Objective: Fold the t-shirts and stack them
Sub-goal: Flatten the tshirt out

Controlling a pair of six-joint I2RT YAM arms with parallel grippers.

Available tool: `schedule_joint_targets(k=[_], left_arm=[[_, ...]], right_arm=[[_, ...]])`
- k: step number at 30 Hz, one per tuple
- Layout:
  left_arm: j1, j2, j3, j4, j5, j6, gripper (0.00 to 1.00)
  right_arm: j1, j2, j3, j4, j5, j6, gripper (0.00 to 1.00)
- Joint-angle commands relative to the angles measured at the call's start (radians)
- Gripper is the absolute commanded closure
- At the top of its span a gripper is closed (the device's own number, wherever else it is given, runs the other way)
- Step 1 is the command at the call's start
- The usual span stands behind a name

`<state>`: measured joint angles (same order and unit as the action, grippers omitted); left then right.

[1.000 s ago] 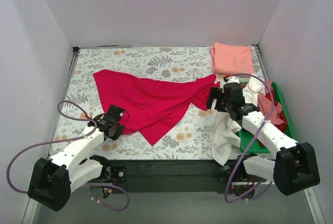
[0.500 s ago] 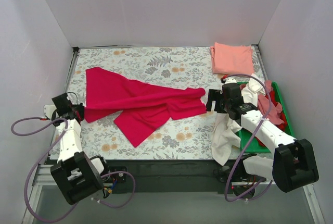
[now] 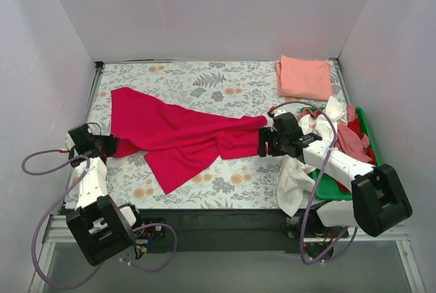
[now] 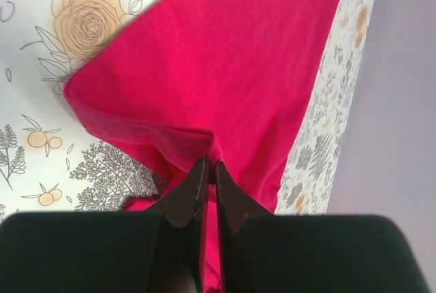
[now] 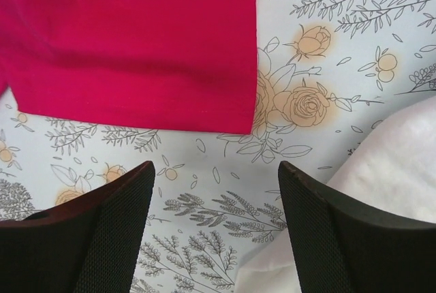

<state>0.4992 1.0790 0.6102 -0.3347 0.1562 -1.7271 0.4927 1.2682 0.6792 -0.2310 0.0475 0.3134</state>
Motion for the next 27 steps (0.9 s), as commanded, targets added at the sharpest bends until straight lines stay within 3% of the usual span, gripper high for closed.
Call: schedule_joint_targets(k=[1,15,18,19,22,24,27], left_arm=[[0.001,-0.005,-0.026,0.039,0.069,0.017,1.00],[0.001,0.004,-0.021,0.040,0.092,0.031,1.00],[0.001,0.004,-0.021,0.040,0.094,0.032,1.00],[-0.001,0.006,-0.021,0.042,0.095,0.034,1.00],[-0.005,-0.001,-0.018,0.040,0.097,0.041,1.00],[-0.014,-0.004,-0.013,0.043,0.097,0.049,1.00],[-0.124,-0.002,0.014,0.049,0.063,0.067,1.00]], right_arm=[[0.001,0.063,0.071,0.002,0.028,-0.019,0.23],[0.018,0.310,0.131,0.047,0.066,0.044,0.49],[0.024,0.322,0.122,0.050,0.071,0.055,0.60],[0.024,0.326,0.118,0.050,0.069,0.055,0.75],[0.024,0.321,0.114,0.050,0.071,0.064,0.92],[0.024,0.298,0.114,0.048,0.081,0.062,0.99],[0.023,0.241,0.128,0.050,0.106,0.064,0.99]])
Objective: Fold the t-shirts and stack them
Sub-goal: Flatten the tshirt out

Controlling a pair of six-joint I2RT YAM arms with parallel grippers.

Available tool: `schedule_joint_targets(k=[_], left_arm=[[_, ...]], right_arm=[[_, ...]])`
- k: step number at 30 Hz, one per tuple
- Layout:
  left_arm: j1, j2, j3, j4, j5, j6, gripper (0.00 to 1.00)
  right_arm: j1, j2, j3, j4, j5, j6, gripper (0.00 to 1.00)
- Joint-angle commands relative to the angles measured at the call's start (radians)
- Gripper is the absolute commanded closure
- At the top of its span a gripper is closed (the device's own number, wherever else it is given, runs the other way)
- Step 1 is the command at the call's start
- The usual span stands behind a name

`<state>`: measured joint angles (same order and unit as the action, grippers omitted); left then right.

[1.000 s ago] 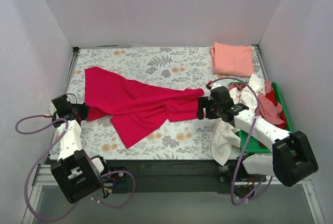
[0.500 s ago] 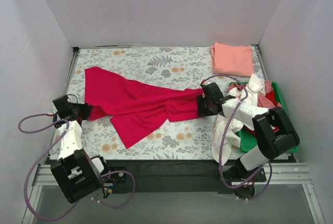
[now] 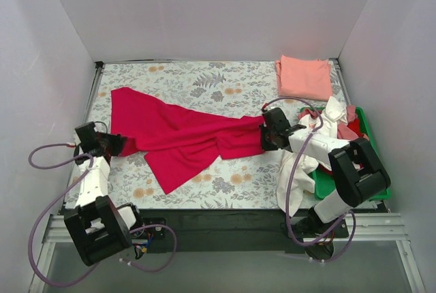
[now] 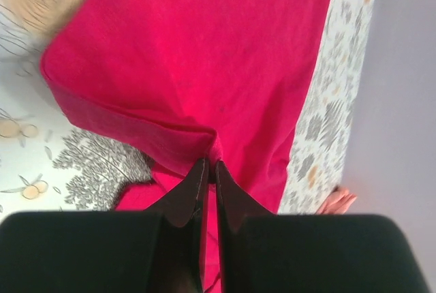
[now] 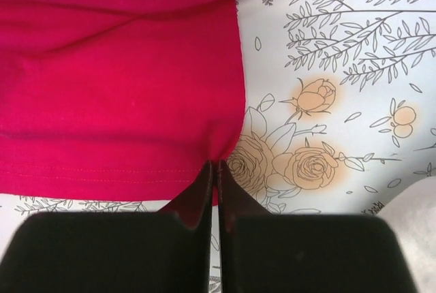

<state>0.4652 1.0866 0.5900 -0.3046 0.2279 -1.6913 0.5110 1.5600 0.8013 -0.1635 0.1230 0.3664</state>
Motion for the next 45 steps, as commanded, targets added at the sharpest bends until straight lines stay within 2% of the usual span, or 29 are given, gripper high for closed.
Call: schedule_joint_targets(k=[1,2,3,4,9,15,22,23,26,29,33,40,45], left_arm=[[-0.127,-0.008,0.045,0.018,-0.027,0.036,1.00],[-0.213,0.001,0.074,0.016,-0.077,0.050,1.00],[-0.214,0.007,0.091,0.010,-0.094,0.056,1.00],[-0.277,0.015,0.108,0.009,-0.101,0.059,1.00],[-0.345,0.032,0.276,-0.025,-0.105,0.094,1.00],[-0.349,-0.033,0.525,-0.119,-0.182,0.123,1.00],[-0.349,-0.038,0.902,-0.240,-0.323,0.194,1.00],[-0.349,-0.028,1.003,-0.287,-0.343,0.211,1.00],[-0.349,-0.008,1.173,-0.353,-0.332,0.248,1.00],[-0.350,-0.027,1.255,-0.355,-0.340,0.272,1.00],[-0.350,-0.028,1.485,-0.422,-0.358,0.308,1.00],[-0.350,-0.109,1.577,-0.419,-0.375,0.335,1.00],[-0.367,-0.120,1.611,-0.446,-0.441,0.352,1.00]], right_arm=[[0.006,-0.069,0.013,-0.019,0.035,0.002,0.99],[0.003,-0.107,0.025,-0.015,0.050,-0.001,0.99],[0.001,-0.129,0.036,-0.011,0.055,-0.009,0.99],[-0.002,-0.152,0.045,-0.008,0.059,-0.021,0.99],[-0.068,-0.320,0.152,0.025,0.089,-0.078,0.99],[-0.109,-0.425,0.360,0.033,0.109,-0.184,0.99],[-0.112,-0.505,0.607,-0.007,0.153,-0.250,0.99],[-0.112,-0.520,0.631,-0.020,0.153,-0.259,0.99],[-0.114,-0.552,0.725,-0.033,0.135,-0.308,0.99],[-0.114,-0.581,0.814,-0.044,0.127,-0.349,0.99],[-0.112,-0.610,0.940,-0.080,0.110,-0.363,0.99],[-0.112,-0.670,1.067,-0.091,-0.009,-0.362,0.99],[-0.112,-0.658,1.159,-0.094,0.020,-0.363,0.99]])
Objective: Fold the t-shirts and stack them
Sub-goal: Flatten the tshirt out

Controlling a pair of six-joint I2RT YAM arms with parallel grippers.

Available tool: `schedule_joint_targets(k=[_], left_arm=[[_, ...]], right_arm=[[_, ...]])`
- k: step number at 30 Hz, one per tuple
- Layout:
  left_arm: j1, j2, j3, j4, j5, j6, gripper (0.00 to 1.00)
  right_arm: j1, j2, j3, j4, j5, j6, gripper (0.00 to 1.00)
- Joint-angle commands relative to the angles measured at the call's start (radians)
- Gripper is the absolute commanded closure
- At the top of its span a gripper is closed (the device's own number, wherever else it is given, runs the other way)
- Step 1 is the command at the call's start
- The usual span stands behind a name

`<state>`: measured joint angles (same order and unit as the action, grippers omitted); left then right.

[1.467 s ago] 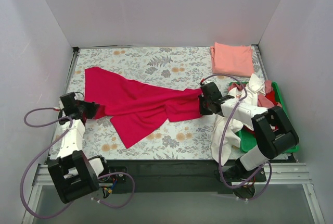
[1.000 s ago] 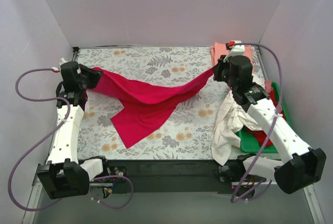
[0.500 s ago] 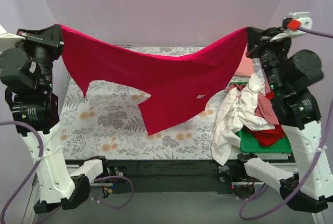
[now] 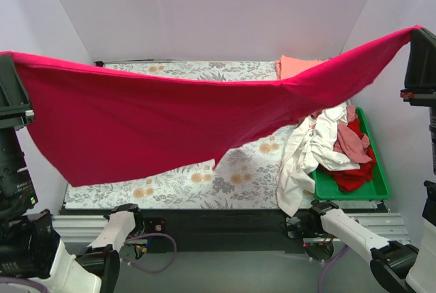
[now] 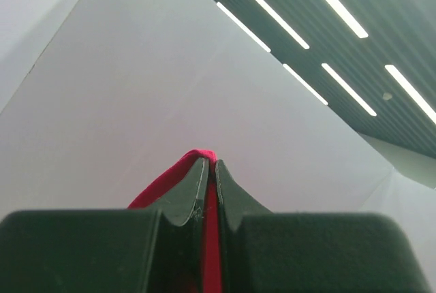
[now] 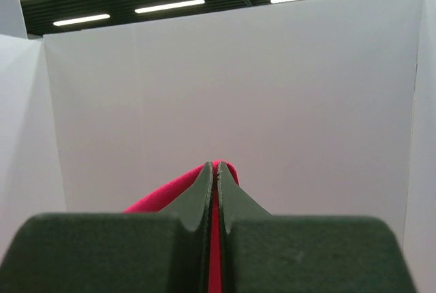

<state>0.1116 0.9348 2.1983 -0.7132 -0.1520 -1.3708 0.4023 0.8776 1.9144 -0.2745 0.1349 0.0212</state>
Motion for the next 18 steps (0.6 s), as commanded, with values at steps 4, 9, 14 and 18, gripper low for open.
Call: schedule_joint_targets(k=[4,9,14,18], left_arm=[[-0.035,0.042,-0.041,-0.020,-0.098,0.039,1.00],[-0.041,0.081,-0.221,0.038,-0.161,0.030,1.00],[-0.041,0.148,-0.458,0.130,-0.238,0.007,1.00],[-0.038,0.203,-0.722,0.297,-0.224,-0.004,1.00]], right_arm=[[-0.005,0.081,0.077,0.018,0.035,-0.069,0.99],[-0.005,0.176,0.031,0.059,0.091,-0.092,0.99],[-0.003,0.328,-0.076,0.139,0.211,-0.121,0.99],[-0.029,0.438,-0.227,0.231,0.215,-0.090,0.99]])
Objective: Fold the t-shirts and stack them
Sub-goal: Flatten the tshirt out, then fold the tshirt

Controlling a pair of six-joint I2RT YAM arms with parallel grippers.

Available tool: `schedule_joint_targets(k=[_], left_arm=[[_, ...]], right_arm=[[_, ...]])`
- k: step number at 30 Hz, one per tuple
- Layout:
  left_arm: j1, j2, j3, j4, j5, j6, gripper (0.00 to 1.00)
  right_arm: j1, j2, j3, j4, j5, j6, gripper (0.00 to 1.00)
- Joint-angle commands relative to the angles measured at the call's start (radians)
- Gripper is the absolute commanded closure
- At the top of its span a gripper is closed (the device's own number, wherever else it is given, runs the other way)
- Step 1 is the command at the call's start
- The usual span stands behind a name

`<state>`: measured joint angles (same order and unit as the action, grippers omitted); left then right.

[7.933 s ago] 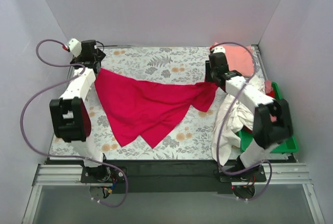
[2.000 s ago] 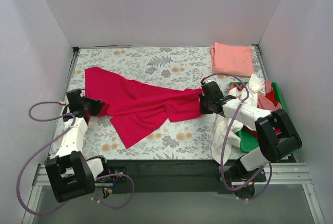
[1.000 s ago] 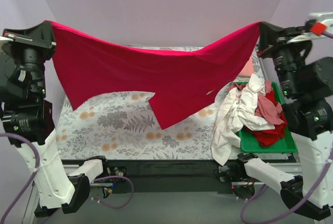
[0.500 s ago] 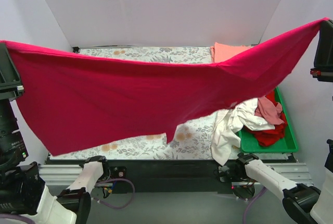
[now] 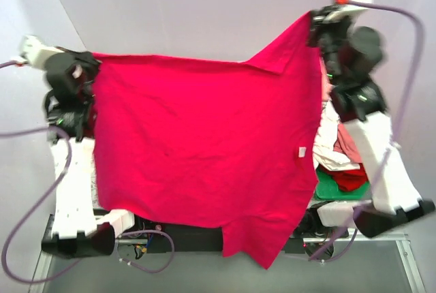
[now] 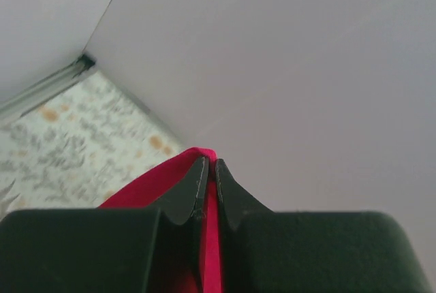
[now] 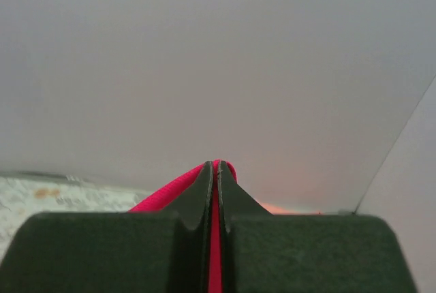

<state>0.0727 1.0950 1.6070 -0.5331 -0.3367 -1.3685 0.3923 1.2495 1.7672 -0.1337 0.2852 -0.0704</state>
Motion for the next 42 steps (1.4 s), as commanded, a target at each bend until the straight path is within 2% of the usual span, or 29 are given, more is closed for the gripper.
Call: schedule_joint_targets(k=[1,3,4,7,8,10,11,15,17,21,27,33,37,42], left_arm=[[0.001,0.078,-0.225,0.157,-0.030,-0.009,1.00],[0.013,0.136,-0.301,0.231,-0.027,-0.026,1.00],[0.021,0.219,-0.358,0.255,-0.013,-0.038,1.00],[0.076,0.372,-0.397,0.352,0.079,-0.061,1.00],[0.100,0.488,-0.391,0.387,0.144,-0.072,1.00],[0.122,0.593,-0.360,0.427,0.221,-0.069,1.00],[0.128,0.694,-0.325,0.471,0.258,-0.055,1.00],[0.133,0.892,-0.214,0.510,0.281,-0.026,1.00],[0.131,0.971,-0.150,0.513,0.310,-0.009,1.00],[0.131,1.028,-0.079,0.522,0.327,0.023,1.00],[0.133,1.005,-0.084,0.504,0.327,0.037,1.00],[0.136,0.882,-0.197,0.502,0.304,0.039,1.00],[0.134,0.813,-0.265,0.502,0.300,0.043,1.00],[0.134,0.721,-0.364,0.498,0.278,0.040,1.00]], right_arm=[[-0.038,0.111,-0.118,0.124,0.057,0.018,0.99],[-0.073,0.169,-0.192,0.177,0.020,0.062,0.99],[-0.085,0.235,-0.207,0.190,0.002,0.101,0.99],[-0.133,0.393,-0.242,0.259,-0.101,0.168,0.99],[-0.141,0.440,-0.212,0.261,-0.144,0.182,0.99],[-0.159,0.578,-0.164,0.261,-0.187,0.201,0.99],[-0.161,0.621,-0.141,0.261,-0.198,0.201,0.99],[-0.170,0.798,0.013,0.255,-0.274,0.207,0.99],[-0.181,0.895,0.076,0.249,-0.306,0.208,0.99],[-0.194,0.967,0.133,0.237,-0.336,0.216,0.99],[-0.201,0.920,0.066,0.206,-0.347,0.239,0.99],[-0.201,0.707,-0.136,0.138,-0.324,0.265,0.99],[-0.201,0.618,-0.216,0.023,-0.337,0.276,0.99],[-0.199,0.496,-0.342,-0.033,-0.340,0.288,0.99]])
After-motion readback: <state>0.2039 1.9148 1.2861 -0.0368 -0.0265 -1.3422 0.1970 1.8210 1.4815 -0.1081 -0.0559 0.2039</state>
